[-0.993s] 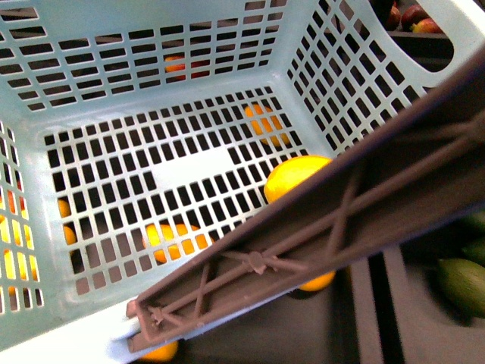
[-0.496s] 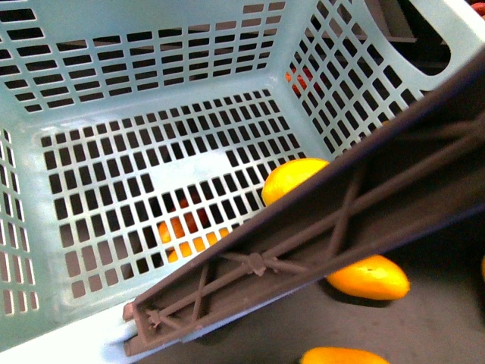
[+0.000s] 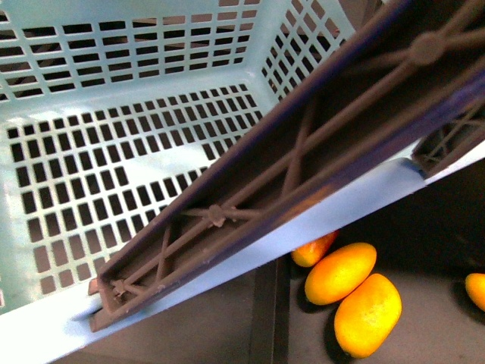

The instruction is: Pick lemon and mango into basket

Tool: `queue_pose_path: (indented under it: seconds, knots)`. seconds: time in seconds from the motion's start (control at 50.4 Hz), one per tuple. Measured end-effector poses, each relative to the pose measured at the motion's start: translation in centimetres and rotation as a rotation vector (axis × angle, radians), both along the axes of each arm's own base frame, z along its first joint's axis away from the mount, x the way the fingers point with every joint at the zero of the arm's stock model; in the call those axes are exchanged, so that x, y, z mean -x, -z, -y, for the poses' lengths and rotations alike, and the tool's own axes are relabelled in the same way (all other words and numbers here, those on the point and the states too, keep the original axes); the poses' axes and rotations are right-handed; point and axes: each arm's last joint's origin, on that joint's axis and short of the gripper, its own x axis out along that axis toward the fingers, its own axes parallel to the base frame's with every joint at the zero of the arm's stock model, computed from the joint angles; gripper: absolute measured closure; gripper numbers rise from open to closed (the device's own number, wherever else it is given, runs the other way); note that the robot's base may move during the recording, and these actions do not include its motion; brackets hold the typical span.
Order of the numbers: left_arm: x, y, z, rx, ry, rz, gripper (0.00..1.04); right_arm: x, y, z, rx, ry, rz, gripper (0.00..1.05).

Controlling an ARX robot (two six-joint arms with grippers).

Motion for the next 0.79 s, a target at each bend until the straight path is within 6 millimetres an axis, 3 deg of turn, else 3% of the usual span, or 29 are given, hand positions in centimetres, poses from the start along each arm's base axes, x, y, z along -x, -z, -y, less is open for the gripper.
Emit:
queue_pose_path:
  seconds: [0.099, 0.218, 0.298, 0.457, 0.516, 0.635, 0.794]
  knots:
    - [0.0, 0.0, 0.0, -0.007, 0.005, 0.005, 1.01, 0.0, 0.0, 0.0, 0.000, 0.003, -0.002, 0.09]
    - [0.1, 0.0, 0.2, 0.002, 0.014, -0.002, 1.01, -1.3, -0.7, 0.9, -0.153, 0.255, -0.311, 0.09]
    - [0.2, 0.0, 0.3, 0.002, 0.022, -0.002, 1.01, -2.4, -1.4, 2.7, -0.263, 0.376, -0.471, 0.09]
    - [0.2, 0.0, 0.3, 0.007, 0.027, -0.006, 1.01, -6.2, -1.8, 7.1, -0.394, 0.485, -0.471, 0.09]
    - [0.2, 0.0, 0.3, 0.007, 0.025, -0.005, 1.01, -8.0, -0.8, 8.6, -0.428, 0.508, -0.520, 0.09]
    - [0.2, 0.0, 0.3, 0.004, 0.019, -0.003, 1.01, -11.9, 3.5, 11.1, -0.504, 0.602, -0.661, 0.09]
    - [0.2, 0.0, 0.3, 0.004, 0.020, -0.004, 1.01, -15.0, 9.7, 11.7, -0.610, 0.693, -0.808, 0.09]
